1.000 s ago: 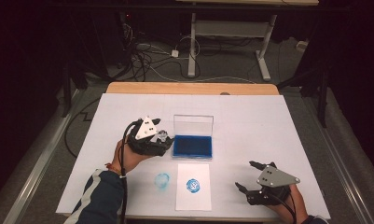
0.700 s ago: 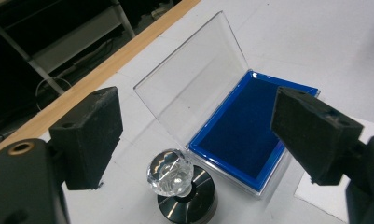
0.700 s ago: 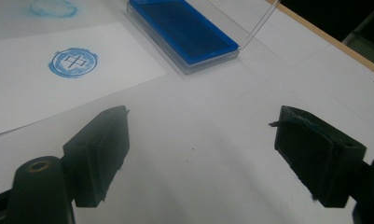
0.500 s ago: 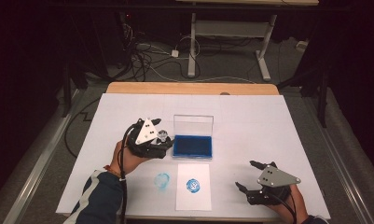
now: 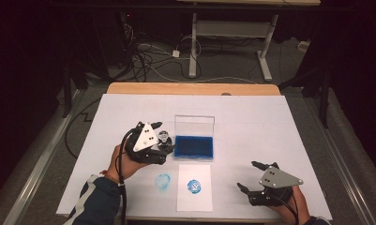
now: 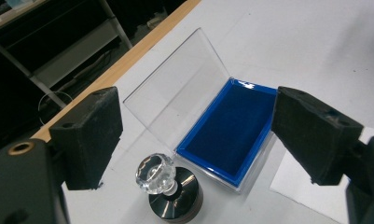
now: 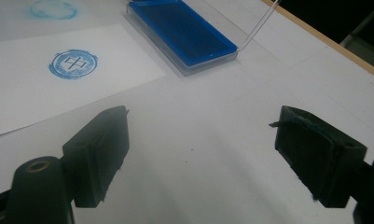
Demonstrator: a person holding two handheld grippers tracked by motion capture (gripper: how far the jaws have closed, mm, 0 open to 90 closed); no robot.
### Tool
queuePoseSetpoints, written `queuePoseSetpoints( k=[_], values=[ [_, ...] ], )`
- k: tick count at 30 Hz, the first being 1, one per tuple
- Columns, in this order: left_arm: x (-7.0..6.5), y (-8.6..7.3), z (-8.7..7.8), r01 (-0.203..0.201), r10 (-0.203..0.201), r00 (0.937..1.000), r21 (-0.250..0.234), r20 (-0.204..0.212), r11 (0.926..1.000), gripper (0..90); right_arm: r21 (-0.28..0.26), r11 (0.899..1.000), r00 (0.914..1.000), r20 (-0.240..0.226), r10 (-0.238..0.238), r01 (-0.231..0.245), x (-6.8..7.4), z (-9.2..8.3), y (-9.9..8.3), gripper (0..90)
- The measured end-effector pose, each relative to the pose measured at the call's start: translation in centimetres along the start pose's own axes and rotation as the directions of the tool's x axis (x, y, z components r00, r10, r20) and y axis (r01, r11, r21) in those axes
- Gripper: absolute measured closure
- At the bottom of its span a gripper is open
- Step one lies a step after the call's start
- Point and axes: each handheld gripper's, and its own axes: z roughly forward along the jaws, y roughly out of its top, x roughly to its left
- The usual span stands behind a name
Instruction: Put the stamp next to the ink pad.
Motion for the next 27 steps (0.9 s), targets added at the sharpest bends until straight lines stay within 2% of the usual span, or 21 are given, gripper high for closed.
queuePoseSetpoints(
  k=[10, 27],
  values=[
    [-0.8, -0.1, -0.6, -0.035, 0.035, 0.9994, 0.003, -0.004, 0.9994, 16.0, -0.006, 1.000, 1.0000, 0.001, -0.001, 0.001, 0.0, -0.1, 0.1, 18.3],
    [-1.9, -1.1, -2.1, -0.065, 0.065, 0.9977, -0.006, -0.018, 0.9979, 15.9, -0.005, 1.000, 1.0000, 0.006, 0.003, -0.003, 0.1, -0.3, 0.0, 18.3]
  ],
)
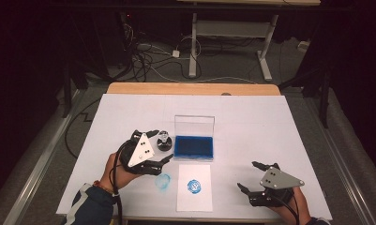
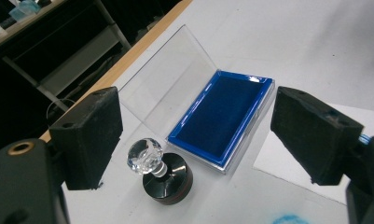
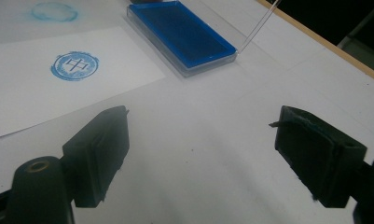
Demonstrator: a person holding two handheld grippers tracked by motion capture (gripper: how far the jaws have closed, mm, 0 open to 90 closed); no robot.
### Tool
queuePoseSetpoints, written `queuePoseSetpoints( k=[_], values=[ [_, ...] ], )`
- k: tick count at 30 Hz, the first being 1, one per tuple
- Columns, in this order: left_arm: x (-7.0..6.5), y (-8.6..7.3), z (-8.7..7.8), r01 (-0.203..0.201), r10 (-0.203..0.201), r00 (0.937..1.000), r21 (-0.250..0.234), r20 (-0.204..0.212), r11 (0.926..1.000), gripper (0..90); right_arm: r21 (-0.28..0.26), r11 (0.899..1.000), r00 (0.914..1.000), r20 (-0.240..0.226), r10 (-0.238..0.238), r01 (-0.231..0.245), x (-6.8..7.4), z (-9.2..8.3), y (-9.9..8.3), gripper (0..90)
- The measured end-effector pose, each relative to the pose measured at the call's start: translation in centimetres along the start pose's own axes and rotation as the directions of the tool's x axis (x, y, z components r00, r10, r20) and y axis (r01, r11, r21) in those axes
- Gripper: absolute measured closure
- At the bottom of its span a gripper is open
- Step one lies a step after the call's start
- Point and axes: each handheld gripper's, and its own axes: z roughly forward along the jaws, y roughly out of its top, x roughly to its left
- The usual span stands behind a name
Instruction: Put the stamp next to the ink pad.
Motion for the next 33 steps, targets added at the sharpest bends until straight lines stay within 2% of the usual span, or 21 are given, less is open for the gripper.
queuePoseSetpoints(
  k=[7, 12, 26, 33],
  values=[
    [-0.5, -0.6, -0.3, -0.011, 0.011, 0.9996, -0.012, -0.027, 0.9999, 16.0, 0.004, 1.000, 1.0000, 0.006, 0.002, -0.002, 0.0, -0.2, -0.2, 18.5],
    [-1.0, -1.4, -0.5, -0.015, 0.015, 0.9988, -0.001, -0.046, 0.9999, 16.0, 0.002, 1.000, 0.9999, 0.013, 0.004, -0.004, 0.0, -0.5, -0.3, 18.5],
    [-1.4, -4.4, -2.1, 0.035, -0.036, 0.9923, -0.010, -0.118, 0.9993, 15.9, 0.000, 1.000, 0.9997, 0.024, 0.006, -0.006, 0.0, -0.7, -0.4, 18.4],
    [-1.8, -6.3, -2.9, 0.063, -0.061, 0.9877, 0.008, -0.144, 0.9980, 16.0, -0.064, 0.998, 0.9954, 0.093, 0.021, -0.015, -0.2, -1.5, -0.2, 16.9]
  ],
)
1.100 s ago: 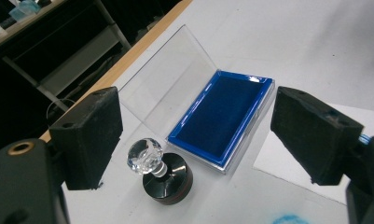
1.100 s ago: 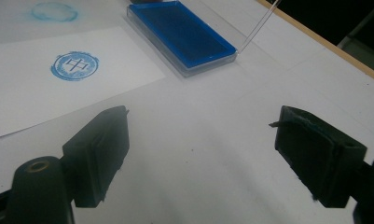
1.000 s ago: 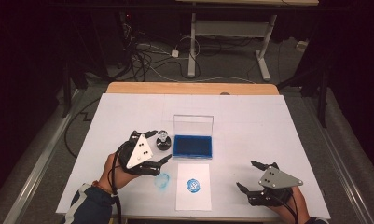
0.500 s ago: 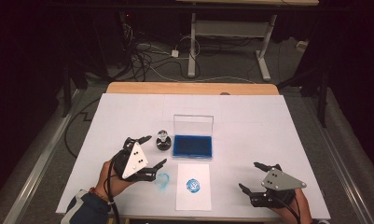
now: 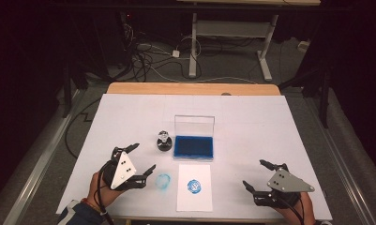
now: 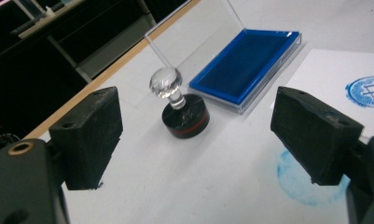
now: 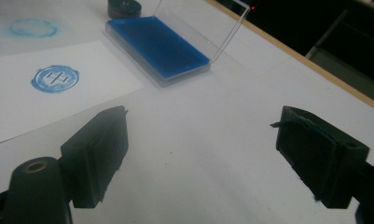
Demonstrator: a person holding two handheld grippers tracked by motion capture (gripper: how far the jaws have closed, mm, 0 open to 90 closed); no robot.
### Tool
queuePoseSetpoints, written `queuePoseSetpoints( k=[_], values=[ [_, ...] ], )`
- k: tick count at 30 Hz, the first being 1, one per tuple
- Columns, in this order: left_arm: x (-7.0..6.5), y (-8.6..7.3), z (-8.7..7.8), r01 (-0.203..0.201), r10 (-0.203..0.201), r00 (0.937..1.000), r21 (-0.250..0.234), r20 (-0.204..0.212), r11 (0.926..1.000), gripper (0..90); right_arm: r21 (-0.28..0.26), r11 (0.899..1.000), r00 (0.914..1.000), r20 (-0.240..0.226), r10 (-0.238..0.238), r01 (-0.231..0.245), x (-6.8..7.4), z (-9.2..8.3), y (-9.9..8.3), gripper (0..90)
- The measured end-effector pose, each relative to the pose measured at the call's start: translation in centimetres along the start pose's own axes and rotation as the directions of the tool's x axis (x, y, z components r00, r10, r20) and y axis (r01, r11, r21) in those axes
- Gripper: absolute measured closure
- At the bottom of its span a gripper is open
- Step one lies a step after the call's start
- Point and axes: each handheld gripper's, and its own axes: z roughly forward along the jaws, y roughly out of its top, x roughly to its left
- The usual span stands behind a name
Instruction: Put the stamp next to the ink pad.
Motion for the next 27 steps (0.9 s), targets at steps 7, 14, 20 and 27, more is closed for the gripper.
queuePoseSetpoints(
  k=[7, 14, 20, 27],
  values=[
    [0.1, -2.0, -0.4, 0.029, -0.029, 0.9996, 0.053, 0.001, 0.9982, 16.0, -0.020, 1.000, 0.9978, 0.066, 0.004, -0.003, -0.2, -0.6, 0.0, 15.8],
    [-0.2, -3.4, -0.6, 0.057, -0.057, 0.9983, 0.092, -0.005, 0.9941, 16.0, -0.043, 0.999, 0.9899, 0.141, 0.014, -0.008, -0.6, -1.2, -0.3, 15.6],
    [-0.5, -4.1, -0.9, 0.086, -0.083, 0.9960, 0.106, -0.033, 0.9906, 15.9, -0.064, 0.997, 0.9778, 0.199, 0.066, -0.054, -1.3, -1.8, -1.4, 15.5],
    [-0.7, -4.2, -0.9, 0.109, -0.105, 0.9935, 0.107, -0.043, 0.9883, 15.9, -0.098, 0.991, 0.9639, 0.240, 0.115, -0.094, -1.4, -2.1, -2.4, 15.4]
  ],
)
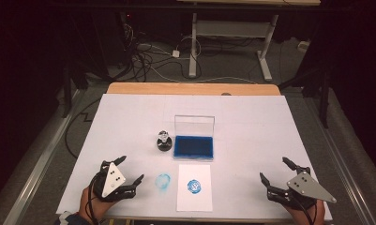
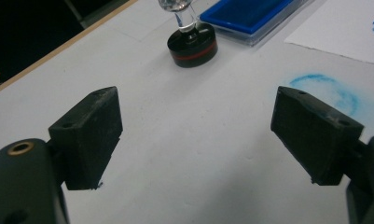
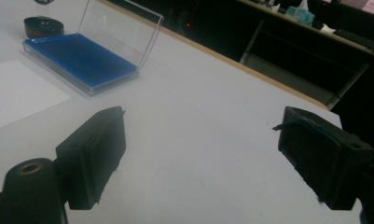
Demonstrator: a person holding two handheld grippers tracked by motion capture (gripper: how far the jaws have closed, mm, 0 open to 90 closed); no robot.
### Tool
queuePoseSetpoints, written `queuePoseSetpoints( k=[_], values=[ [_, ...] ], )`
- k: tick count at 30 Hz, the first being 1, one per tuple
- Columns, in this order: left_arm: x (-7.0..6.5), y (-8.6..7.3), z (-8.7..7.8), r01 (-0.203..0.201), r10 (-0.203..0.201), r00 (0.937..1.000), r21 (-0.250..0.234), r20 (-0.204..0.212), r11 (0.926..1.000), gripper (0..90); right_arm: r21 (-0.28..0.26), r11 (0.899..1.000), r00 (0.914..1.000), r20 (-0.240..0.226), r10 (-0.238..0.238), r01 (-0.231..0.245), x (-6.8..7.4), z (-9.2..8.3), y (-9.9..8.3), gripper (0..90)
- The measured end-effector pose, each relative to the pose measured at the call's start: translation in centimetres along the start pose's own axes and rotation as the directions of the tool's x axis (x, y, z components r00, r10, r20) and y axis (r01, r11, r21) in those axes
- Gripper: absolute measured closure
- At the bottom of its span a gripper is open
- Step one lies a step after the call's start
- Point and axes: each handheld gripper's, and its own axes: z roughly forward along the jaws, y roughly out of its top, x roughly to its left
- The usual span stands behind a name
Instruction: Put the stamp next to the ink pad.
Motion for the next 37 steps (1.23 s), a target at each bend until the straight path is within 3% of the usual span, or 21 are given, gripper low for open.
queuePoseSetpoints(
  k=[15, 37],
  values=[
    [0.06, 0.14, 0.19, 0.005, -0.005, 0.9995, -0.017, 0.033, 0.9998, 15.9, -0.011, 1.000, 0.9997, 0.003, -0.023, 0.023, 0.61, -0.29, 0.16, 15.6],
    [0.09, 0.26, 0.64, 0.004, -0.005, 0.9995, 0.005, 0.031, 1.0000, 15.9, 0.006, 0.999, 0.9991, -0.024, -0.035, 0.035, 0.74, 0.18, 0.04, 15.7]
  ],
)
